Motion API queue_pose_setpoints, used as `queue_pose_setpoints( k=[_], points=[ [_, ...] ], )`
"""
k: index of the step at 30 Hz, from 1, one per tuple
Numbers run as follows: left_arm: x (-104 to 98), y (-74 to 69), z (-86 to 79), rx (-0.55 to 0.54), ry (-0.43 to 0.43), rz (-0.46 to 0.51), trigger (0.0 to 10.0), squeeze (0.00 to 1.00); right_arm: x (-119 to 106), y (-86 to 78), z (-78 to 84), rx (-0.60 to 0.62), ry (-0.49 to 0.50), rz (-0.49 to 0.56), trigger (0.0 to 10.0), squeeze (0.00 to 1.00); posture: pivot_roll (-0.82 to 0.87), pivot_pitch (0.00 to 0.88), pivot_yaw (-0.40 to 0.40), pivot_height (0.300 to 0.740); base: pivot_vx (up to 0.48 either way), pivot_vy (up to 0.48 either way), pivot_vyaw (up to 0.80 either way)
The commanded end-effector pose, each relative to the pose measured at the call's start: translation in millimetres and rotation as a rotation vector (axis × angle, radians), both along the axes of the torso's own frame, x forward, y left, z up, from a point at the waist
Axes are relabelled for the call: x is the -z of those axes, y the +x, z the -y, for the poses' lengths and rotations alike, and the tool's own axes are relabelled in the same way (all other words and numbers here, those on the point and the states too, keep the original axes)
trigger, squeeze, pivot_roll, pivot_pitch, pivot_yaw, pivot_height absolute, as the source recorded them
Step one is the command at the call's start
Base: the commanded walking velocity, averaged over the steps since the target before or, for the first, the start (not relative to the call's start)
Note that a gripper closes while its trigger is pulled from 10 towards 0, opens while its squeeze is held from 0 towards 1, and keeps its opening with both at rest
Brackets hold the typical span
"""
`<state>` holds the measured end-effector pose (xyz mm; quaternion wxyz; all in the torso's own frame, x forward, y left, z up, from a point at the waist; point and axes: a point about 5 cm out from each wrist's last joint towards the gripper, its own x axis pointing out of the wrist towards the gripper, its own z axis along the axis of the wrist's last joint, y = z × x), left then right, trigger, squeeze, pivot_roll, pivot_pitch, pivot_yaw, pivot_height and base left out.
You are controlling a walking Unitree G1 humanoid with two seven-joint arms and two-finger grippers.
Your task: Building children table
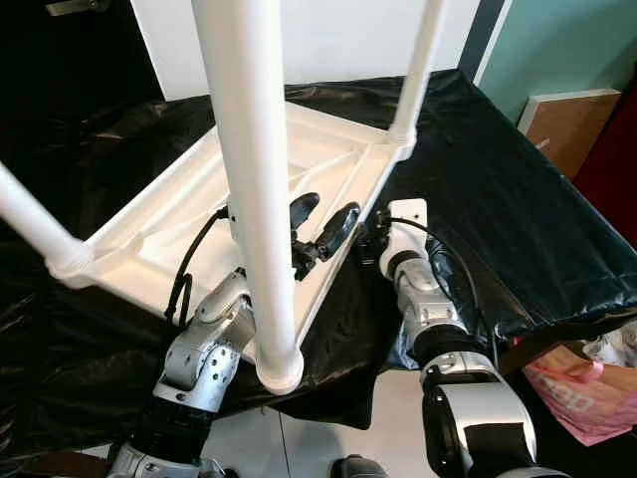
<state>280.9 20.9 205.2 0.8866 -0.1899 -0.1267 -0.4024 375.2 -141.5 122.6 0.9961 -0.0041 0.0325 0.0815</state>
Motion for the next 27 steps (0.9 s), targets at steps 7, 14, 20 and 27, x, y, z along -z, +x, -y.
queue_pose_setpoints(
  k=[7, 14, 20, 27],
  points=[
    [0, -11.0, 20.9, 0.048, 0.004, -0.030, 10.0, 0.00, 5, 0.6, -19.3, -0.077, 0.038, -0.026, 10.0, 0.00, -0.11, 0.098, -0.006, 0.740, 0.000, 0.000, 0.00],
    [-3, -13.7, 24.2, 0.061, 0.026, -0.021, 10.0, 0.00, 3, 0.0, -35.6, -0.217, 0.082, -0.024, 10.0, 0.00, -0.11, 0.096, 0.001, 0.740, 0.000, 0.000, 0.00],
    [-5, -14.6, 28.5, 0.078, 0.040, -0.009, 10.0, 0.00, 1, 0.5, -43.8, -0.254, 0.074, -0.018, 10.0, 0.00, -0.12, 0.096, 0.005, 0.740, 0.000, 0.000, 0.00],
    [0, -6.2, 17.7, 0.025, 0.117, 0.017, 10.0, 0.00, -5, 6.0, -25.9, -0.091, 0.000, 0.029, 10.0, 0.00, -0.12, 0.091, 0.000, 0.740, 0.000, 0.000, 0.00]
  ],
)
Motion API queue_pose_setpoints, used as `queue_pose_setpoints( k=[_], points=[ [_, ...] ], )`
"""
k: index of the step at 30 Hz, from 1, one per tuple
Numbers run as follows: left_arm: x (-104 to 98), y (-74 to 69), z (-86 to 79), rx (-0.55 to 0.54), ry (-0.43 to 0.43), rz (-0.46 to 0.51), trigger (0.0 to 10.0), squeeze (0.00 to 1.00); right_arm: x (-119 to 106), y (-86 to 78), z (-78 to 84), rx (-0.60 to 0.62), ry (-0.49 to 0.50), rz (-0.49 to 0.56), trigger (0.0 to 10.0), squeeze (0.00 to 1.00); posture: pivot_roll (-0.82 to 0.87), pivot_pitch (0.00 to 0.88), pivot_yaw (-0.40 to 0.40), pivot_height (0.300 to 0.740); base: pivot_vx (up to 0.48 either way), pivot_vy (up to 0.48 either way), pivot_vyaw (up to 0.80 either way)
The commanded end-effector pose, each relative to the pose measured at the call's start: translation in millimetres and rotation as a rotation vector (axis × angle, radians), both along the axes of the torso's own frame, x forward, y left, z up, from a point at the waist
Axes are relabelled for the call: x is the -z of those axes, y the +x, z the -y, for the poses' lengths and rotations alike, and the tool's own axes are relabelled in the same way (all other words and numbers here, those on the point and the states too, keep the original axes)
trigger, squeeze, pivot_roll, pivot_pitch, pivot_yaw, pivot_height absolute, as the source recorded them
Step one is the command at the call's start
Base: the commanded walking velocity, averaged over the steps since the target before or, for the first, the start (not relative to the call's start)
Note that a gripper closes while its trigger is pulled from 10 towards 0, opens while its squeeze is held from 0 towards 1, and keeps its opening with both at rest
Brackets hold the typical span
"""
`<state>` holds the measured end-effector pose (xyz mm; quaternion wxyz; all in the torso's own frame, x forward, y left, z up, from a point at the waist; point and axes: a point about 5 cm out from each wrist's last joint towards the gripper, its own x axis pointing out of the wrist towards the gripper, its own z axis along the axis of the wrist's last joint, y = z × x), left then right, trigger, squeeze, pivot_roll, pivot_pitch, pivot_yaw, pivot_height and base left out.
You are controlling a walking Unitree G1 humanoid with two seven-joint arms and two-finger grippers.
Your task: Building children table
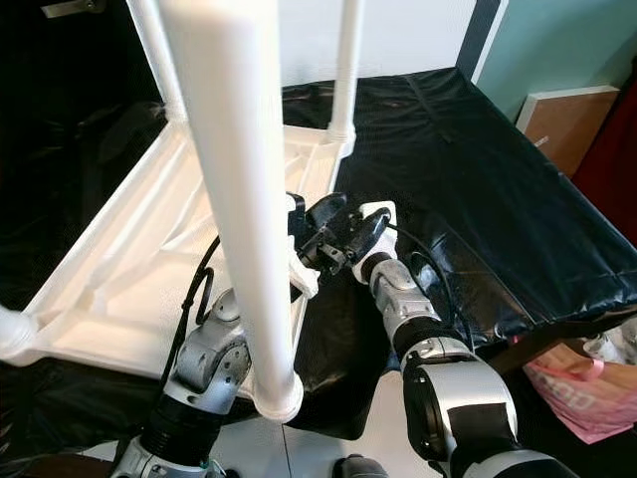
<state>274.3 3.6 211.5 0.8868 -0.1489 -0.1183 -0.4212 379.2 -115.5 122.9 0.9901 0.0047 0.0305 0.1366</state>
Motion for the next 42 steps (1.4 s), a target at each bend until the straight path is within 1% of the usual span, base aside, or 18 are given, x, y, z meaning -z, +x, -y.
queue_pose_setpoints(
  k=[1, 4, 6, 7, 10, 14, 19, 20, 22, 24, 26, 28, 31, 32, 33, 35, 37, 42],
  points=[
    [8, 3.1, -3.6, -0.016, 0.058, 0.000, 10.0, 0.00, -5, 2.4, 5.5, 0.051, -0.029, 0.037, 10.0, 0.00, -0.12, 0.091, 0.000, 0.740, 0.000, 0.000, 0.00],
    [18, 18.9, -34.6, -0.098, 0.210, 0.055, 10.0, 0.00, -6, -1.3, 33.3, 0.158, -0.027, 0.093, 10.0, 0.00, -0.12, 0.094, -0.004, 0.740, 0.000, 0.000, 0.00],
    [21, 26.3, -51.7, -0.130, 0.278, 0.075, 10.0, 0.00, -7, -4.6, 45.2, 0.196, -0.026, 0.125, 10.0, 0.00, -0.12, 0.098, -0.003, 0.740, 0.000, 0.000, 0.00],
    [21, 26.3, -51.7, -0.130, 0.278, 0.075, 10.0, 0.00, -7, -4.6, 45.2, 0.196, -0.026, 0.125, 10.0, 0.00, -0.12, 0.098, -0.003, 0.740, 0.000, 0.000, 0.00],
    [24, 38.3, -91.8, -0.178, 0.426, 0.109, 10.0, 0.00, -8, -16.6, 68.1, 0.277, -0.015, 0.204, 10.0, 0.00, -0.13, 0.101, -0.003, 0.740, 0.000, 0.000, 0.00],
    [29, 37.3, -119.0, -0.161, 0.547, 0.122, 10.0, 0.00, -9, -33.8, 79.2, 0.300, -0.010, 0.273, 10.0, 0.00, -0.12, 0.107, -0.006, 0.740, 0.000, 0.000, 0.00],
    [33, 31.5, -134.2, -0.123, 0.623, 0.122, 10.0, 0.00, -8, -47.1, 81.8, 0.280, -0.026, 0.302, 10.0, 0.00, -0.11, 0.116, -0.013, 0.740, 0.000, 0.000, 0.00],
    [37, 27.8, -150.0, -0.117, 0.686, 0.111, 10.0, 0.00, -8, -56.2, 83.8, 0.256, -0.040, 0.308, 10.0, 0.00, -0.11, 0.116, -0.014, 0.740, 0.000, 0.000, 0.00],
    [38, 26.9, -154.9, -0.115, 0.705, 0.104, 10.0, 0.00, -7, -58.9, 84.3, 0.248, -0.046, 0.309, 10.0, 0.00, -0.11, 0.116, -0.014, 0.740, 0.000, 0.000, 0.00],
    [43, 28.1, -163.8, -0.101, 0.786, 0.105, 10.0, 0.00, -9, -62.8, 86.0, 0.242, -0.057, 0.311, 10.0, 0.00, -0.11, 0.111, -0.019, 0.740, 0.000, 0.000, 0.00],
    [45, 30.3, -166.6, -0.097, 0.824, 0.112, 10.0, 0.00, -10, -63.8, 86.9, 0.242, -0.061, 0.312, 10.0, 0.00, -0.11, 0.111, -0.019, 0.740, 0.000, 0.000, 0.00],
    [45, 30.3, -166.6, -0.097, 0.824, 0.112, 10.0, 0.00, -10, -63.8, 86.9, 0.242, -0.061, 0.312, 10.0, 0.00, -0.11, 0.111, -0.019, 0.740, 0.000, 0.000, 0.00],
    [50, 46.0, -170.6, -0.121, 0.931, 0.115, 10.0, 0.00, -18, -65.8, 85.6, 0.226, -0.065, 0.325, 10.0, 0.00, -0.12, 0.098, -0.020, 0.740, 0.000, 0.000, 0.00],
    [50, 46.0, -170.6, -0.121, 0.931, 0.115, 10.0, 0.00, -18, -65.8, 85.6, 0.226, -0.065, 0.325, 10.0, 0.00, -0.12, 0.098, -0.020, 0.740, 0.000, 0.000, 0.00],
    [53, 53.9, -171.6, -0.138, 0.988, 0.115, 10.0, 0.00, -19, -67.0, 84.7, 0.221, -0.067, 0.327, 10.0, 0.00, -0.13, 0.095, -0.018, 0.740, 0.000, 0.000, 0.00],
    [53, 53.9, -171.6, -0.138, 0.988, 0.115, 10.0, 0.00, -19, -67.0, 84.7, 0.221, -0.067, 0.327, 10.0, 0.00, -0.13, 0.095, -0.018, 0.740, 0.000, 0.000, 0.00],
    [54, 63.4, -171.1, -0.146, 1.027, 0.113, 10.0, 0.00, -21, -69.0, 84.1, 0.216, -0.071, 0.325, 10.0, 0.00, -0.14, 0.093, -0.016, 0.740, 0.000, 0.000, 0.00],
    [53, 72.7, -168.2, -0.133, 1.062, 0.111, 10.0, 0.00, -23, -72.3, 84.8, 0.213, -0.077, 0.322, 10.0, 0.00, -0.15, 0.093, -0.005, 0.740, 0.000, 0.000, 0.00]
  ],
)
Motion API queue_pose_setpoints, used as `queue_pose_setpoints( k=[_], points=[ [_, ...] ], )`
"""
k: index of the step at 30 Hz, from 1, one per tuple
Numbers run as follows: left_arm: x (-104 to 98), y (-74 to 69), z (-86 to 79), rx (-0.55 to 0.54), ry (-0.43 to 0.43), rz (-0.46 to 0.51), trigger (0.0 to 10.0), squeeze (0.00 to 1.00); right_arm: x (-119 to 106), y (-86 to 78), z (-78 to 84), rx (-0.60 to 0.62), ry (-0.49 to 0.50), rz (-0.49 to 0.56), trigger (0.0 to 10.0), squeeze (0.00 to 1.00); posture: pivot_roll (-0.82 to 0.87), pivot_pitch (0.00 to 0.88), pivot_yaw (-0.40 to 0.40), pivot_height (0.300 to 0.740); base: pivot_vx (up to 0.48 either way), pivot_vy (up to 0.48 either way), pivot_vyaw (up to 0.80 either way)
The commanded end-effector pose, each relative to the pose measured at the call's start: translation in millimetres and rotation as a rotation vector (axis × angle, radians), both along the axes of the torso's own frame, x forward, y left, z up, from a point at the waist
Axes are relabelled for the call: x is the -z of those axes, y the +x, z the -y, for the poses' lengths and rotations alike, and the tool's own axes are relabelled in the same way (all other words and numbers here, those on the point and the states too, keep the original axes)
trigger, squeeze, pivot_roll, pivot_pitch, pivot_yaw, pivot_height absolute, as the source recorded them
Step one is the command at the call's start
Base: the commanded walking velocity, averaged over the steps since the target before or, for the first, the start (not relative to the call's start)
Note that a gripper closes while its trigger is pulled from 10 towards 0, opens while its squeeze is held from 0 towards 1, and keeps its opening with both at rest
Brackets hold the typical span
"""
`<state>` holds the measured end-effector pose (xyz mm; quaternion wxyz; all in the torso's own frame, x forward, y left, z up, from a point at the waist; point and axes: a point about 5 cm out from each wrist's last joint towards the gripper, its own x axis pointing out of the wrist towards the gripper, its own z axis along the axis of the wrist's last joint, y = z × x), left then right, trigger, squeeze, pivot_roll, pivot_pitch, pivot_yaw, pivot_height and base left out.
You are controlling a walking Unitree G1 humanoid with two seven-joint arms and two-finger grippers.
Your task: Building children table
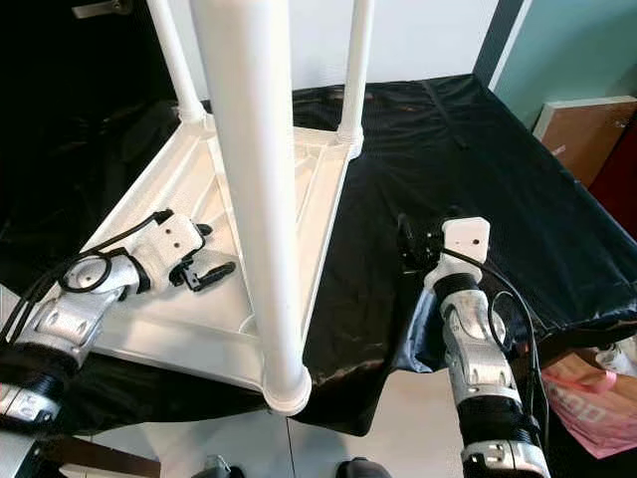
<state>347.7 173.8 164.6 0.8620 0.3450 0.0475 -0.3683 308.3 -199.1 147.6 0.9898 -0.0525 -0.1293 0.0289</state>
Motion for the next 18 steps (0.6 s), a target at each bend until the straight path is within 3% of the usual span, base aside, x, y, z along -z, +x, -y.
queue_pose_setpoints(
  k=[1, 11, 15, 18],
  points=[
    [6, 2.0, 2.7, 0.010, 0.029, -0.017, 10.0, 0.00, 0, -3.1, 1.6, 0.001, 0.000, -0.013, 10.0, 0.00, -0.15, 0.093, -0.003, 0.740, 0.000, 0.000, 0.00],
    [14, 8.4, 1.2, 0.085, 0.104, -0.132, 10.0, 0.00, 0, -9.8, 9.5, 0.031, -0.011, -0.015, 10.0, 0.00, -0.18, 0.091, 0.023, 0.740, 0.000, 0.000, 0.00],
    [16, 7.1, -4.5, 0.177, 0.171, -0.232, 10.0, 0.00, -2, -14.7, 15.3, 0.046, -0.023, -0.020, 10.0, 0.00, -0.19, 0.102, 0.029, 0.740, 0.000, 0.000, 0.00],
    [17, 12.5, -8.9, 0.157, 0.214, -0.247, 10.0, 0.00, -2, -18.6, 19.3, 0.057, -0.032, -0.030, 10.0, 0.00, -0.20, 0.108, 0.034, 0.740, 0.000, 0.000, 0.00]
  ],
)
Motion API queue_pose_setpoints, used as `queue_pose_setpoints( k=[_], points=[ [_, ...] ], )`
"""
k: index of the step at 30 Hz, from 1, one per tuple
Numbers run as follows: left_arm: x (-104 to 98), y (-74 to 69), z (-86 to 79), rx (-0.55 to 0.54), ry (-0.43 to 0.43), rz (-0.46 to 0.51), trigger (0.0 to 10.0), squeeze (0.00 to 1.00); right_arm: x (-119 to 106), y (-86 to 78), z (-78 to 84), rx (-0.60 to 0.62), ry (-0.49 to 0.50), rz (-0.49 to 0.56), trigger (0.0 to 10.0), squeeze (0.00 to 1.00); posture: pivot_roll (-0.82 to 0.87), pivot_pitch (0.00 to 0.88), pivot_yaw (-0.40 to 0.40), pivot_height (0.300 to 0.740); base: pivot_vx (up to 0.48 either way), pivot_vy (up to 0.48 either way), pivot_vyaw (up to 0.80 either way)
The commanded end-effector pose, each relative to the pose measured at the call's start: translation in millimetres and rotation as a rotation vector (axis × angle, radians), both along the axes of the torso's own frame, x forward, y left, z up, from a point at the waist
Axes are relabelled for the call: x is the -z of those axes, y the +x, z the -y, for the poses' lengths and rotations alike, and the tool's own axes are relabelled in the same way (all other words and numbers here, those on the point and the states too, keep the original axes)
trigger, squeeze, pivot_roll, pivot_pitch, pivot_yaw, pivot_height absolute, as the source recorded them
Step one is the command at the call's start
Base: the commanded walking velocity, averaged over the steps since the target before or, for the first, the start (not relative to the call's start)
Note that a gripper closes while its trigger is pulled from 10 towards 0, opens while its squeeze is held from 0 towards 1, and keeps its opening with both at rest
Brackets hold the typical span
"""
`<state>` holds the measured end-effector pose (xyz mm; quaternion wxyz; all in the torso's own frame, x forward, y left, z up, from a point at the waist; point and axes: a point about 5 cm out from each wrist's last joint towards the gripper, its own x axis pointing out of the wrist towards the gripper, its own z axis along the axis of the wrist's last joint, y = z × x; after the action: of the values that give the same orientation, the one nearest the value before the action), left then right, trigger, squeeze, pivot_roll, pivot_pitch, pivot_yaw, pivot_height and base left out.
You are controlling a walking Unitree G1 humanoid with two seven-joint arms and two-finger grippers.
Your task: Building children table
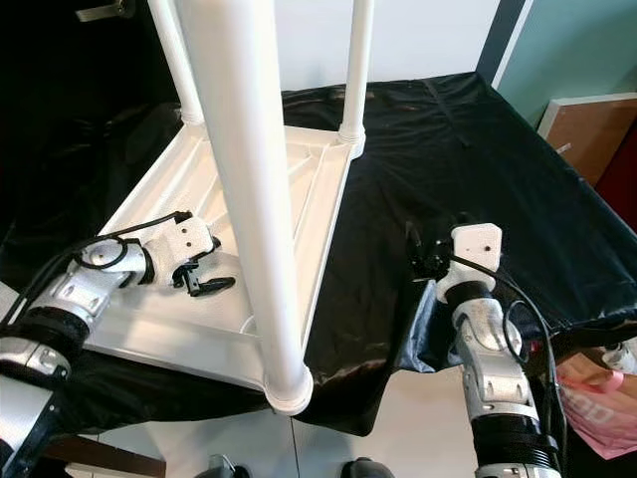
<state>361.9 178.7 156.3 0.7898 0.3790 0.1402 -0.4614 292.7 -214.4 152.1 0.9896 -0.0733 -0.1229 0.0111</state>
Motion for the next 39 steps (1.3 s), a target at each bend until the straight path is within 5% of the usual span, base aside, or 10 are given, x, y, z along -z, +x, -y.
queue_pose_setpoints(
  k=[1, 17, 23, 24, 25, 36, 39],
  points=[
    [8, -1.6, -4.0, 0.005, 0.048, -0.037, 10.0, 0.00, 3, -3.0, 3.9, 0.016, 0.005, -0.020, 10.0, 0.00, -0.20, 0.108, 0.034, 0.740, 0.000, 0.000, 0.00],
    [3, 21.9, 5.8, -0.172, 0.114, -0.130, 10.0, 0.00, 8, -19.2, 3.5, 0.043, -0.010, -0.059, 10.0, 0.00, -0.22, 0.199, 0.081, 0.740, 0.000, 0.000, 0.00],
    [3, 25.4, 10.0, -0.252, 0.058, -0.169, 10.0, 0.00, 9, -24.9, 6.4, 0.070, -0.014, -0.070, 10.0, 0.00, -0.24, 0.206, 0.084, 0.740, 0.000, 0.000, 0.00],
    [2, 27.0, 10.3, -0.281, 0.036, -0.165, 2.5, 0.00, 9, -25.7, 6.9, 0.073, -0.016, -0.071, 10.0, 0.00, -0.24, 0.202, 0.086, 0.740, 0.000, 0.000, 0.00],
    [0, 28.8, 9.7, -0.318, 0.007, -0.158, 0.0, 0.00, 8, -25.9, 7.8, 0.078, -0.019, -0.070, 10.0, 0.00, -0.25, 0.200, 0.086, 0.740, 0.000, 0.000, 0.00],
    [-13, 36.5, 4.7, -0.456, -0.121, -0.105, 0.0, 0.00, 0, -19.7, 13.4, 0.107, -0.020, -0.051, 10.0, 0.00, -0.26, 0.180, 0.082, 0.740, 0.000, 0.000, 0.00],
    [-20, 41.1, -1.2, -0.531, -0.135, -0.017, 0.0, 0.00, -2, -14.9, 11.0, 0.109, -0.017, -0.043, 10.0, 0.00, -0.26, 0.165, 0.081, 0.740, 0.000, 0.000, 0.00]
  ],
)
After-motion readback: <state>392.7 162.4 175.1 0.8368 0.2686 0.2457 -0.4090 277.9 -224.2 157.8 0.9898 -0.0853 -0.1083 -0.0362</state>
